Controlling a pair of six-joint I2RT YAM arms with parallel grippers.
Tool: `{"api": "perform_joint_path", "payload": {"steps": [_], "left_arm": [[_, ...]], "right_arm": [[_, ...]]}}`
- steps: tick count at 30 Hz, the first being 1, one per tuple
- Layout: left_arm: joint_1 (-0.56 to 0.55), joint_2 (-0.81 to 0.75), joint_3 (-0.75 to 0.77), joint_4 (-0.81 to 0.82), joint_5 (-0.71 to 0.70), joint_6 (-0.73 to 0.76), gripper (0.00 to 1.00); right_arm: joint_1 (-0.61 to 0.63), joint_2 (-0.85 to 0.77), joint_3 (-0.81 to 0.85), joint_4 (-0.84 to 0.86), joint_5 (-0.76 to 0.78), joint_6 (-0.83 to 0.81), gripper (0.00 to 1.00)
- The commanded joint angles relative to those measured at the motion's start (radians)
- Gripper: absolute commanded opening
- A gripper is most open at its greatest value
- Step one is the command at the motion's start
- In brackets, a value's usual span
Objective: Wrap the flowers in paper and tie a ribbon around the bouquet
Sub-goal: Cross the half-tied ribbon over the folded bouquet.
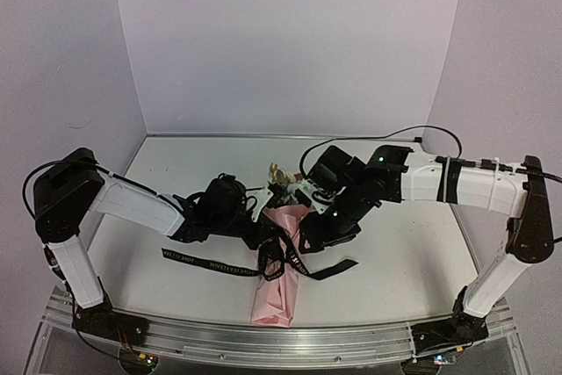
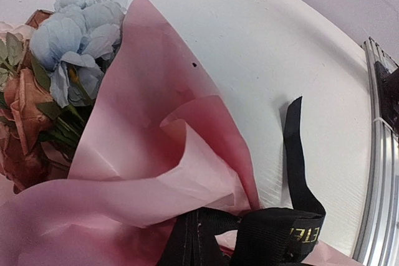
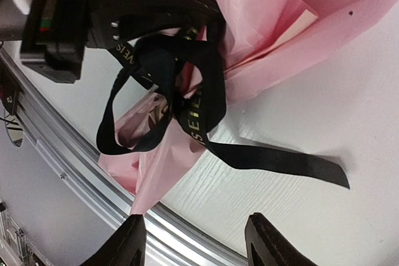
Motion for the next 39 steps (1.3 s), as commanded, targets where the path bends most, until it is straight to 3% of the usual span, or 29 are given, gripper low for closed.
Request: {"api": "perform_joint_path", "payload": {"steps": [1, 11, 18, 30, 39], "left_arm": [[-0.032, -0.058, -0.002, 0.105, -0.085, 0.045, 0.00], [-0.092, -0.065, -0.014, 0.104, -0.120, 0.082, 0.00], [-0.077, -0.094, -0.068, 0.131, -0.110, 0.051, 0.00], [-0.005, -0.161, -0.131, 0.119, 0.165, 0.023, 0.00], [0.010, -0.112, -0.086, 0.018, 0.379, 0.006, 0.00]], "right_arm": [[-0.023, 0.044, 0.062, -0.062, 0.019, 0.077, 0.56], [-0.028, 0.113, 0.134, -0.113, -0.012, 0.105, 0.54], [-0.011, 0.149, 0.172, -0.113, -0.014, 0.080, 0.54], [0.043, 0.163, 0.150, -0.053, 0.141, 0.035, 0.52], [0.077, 0.153, 0.077, 0.084, 0.201, -0.103, 0.52]]}}
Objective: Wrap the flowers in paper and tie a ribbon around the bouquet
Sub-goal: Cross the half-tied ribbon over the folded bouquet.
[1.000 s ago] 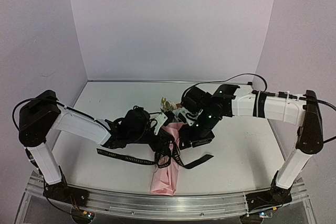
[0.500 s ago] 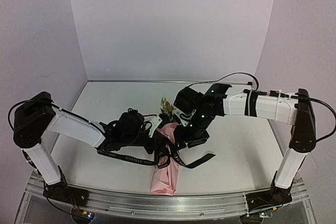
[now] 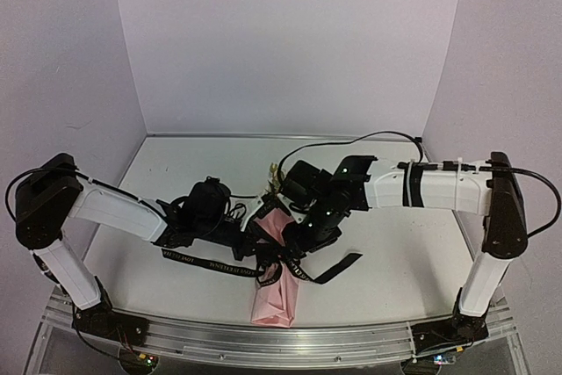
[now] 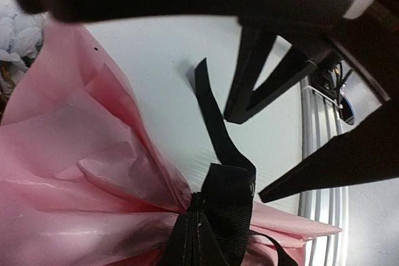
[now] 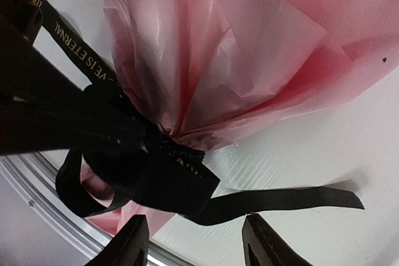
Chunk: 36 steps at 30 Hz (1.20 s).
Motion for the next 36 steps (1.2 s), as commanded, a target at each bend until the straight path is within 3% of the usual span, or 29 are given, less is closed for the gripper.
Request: {"api": "perform_joint_path", "payload": {"steps": [1, 16, 23, 28, 36], "left_arm": [[0.002, 0.023, 0.039, -0.018, 0.148, -0.023, 0.00], [0.020, 0.188, 0.076, 0.134, 0.300, -0.197, 0.00], [0.032, 0.218, 0.090, 0.151, 0.341, -0.226, 0.00], [0.032, 0.231, 0.112, 0.129, 0.342, -0.222, 0.00], [0.033, 0.245, 0.134, 0.115, 0.339, -0.215, 0.00]], "right_arm": [[0.018, -0.023, -0.040, 0.104, 0.061, -0.108, 0.52], [0.045, -0.073, -0.132, 0.245, -0.159, -0.416, 0.55], [0.057, -0.149, -0.312, 0.521, -0.259, -0.629, 0.57], [0.056, -0.226, -0.346, 0.528, -0.328, -0.699, 0.63], [0.031, -0.268, -0.396, 0.507, -0.266, -0.705, 0.64]]}}
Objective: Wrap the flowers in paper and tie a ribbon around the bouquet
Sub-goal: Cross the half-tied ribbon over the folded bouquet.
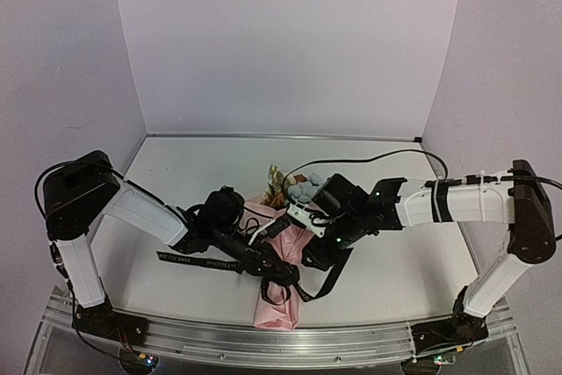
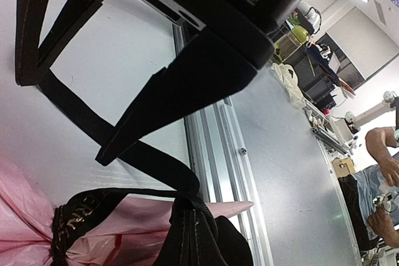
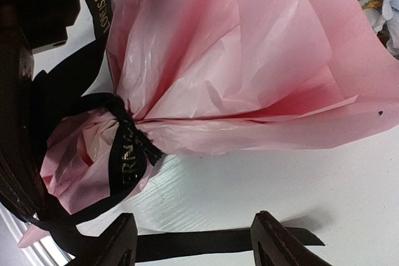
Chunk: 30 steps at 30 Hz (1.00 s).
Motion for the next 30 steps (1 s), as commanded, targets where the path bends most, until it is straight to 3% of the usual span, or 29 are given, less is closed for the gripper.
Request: {"api": "perform_joint_path", "payload": {"steps": [1, 12, 15, 30], "left_arm": [[0.041, 0.053, 0.083, -0.027, -0.175, -0.133, 0.00], [0.054, 0.055, 0.099, -0.054, -0.171, -0.122, 0.00], [0.063, 0.059, 0.114, -0.076, -0.164, -0.113, 0.00], [0.110, 0.113, 0.183, -0.120, -0.070, -0.116, 0.00]], "right_arm": [[0.076, -0.083, -0.012, 0.140, -0.216, -0.220, 0.64], [-0.009, -0.150, -0.061, 0.165, -0.241, -0.159, 0.64], [-0.010, -0.162, -0.057, 0.164, -0.312, -0.159, 0.64], [-0.020, -0.241, -0.120, 0.161, -0.379, -0.228, 0.66]]}}
